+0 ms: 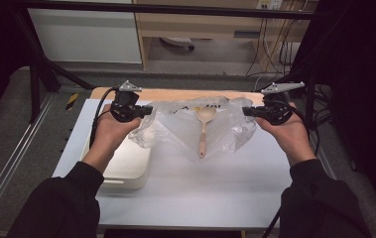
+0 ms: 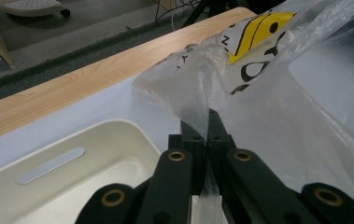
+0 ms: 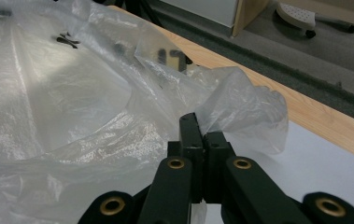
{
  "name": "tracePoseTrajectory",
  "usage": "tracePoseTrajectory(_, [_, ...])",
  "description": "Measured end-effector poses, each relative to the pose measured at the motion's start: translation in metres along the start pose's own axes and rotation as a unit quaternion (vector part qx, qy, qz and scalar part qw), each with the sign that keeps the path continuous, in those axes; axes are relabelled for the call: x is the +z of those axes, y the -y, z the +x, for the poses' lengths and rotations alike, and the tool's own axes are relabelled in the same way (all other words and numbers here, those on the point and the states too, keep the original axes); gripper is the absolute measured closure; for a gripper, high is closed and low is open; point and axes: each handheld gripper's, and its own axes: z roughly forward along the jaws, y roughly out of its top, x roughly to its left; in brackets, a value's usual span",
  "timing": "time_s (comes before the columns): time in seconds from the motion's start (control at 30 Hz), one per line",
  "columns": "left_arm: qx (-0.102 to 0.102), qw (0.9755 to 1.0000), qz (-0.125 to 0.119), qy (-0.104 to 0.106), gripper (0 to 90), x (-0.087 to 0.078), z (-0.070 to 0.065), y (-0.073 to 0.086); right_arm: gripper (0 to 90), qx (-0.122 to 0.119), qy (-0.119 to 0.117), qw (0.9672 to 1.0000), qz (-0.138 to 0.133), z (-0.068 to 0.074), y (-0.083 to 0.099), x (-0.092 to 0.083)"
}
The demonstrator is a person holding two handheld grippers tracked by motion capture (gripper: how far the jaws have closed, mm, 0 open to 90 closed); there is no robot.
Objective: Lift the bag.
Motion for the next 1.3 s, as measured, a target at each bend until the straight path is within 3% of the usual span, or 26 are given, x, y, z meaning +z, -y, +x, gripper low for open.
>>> tracePoseTrajectory(0.73, [-0.002,0.9999,-0.014,-0.001,90.0,-0.010,0.003,-0.014,90.0,0.024,0.002,0.9997,-0.001,-0.016,-0.007,-0.001])
tracePoseTrajectory(1.3, [-0.004,0.9996,-0.027,-0.006,90.0,-0.019,0.006,-0.024,90.0,0.022,0.003,0.9997,-0.007,-0.020,-0.021,-0.005])
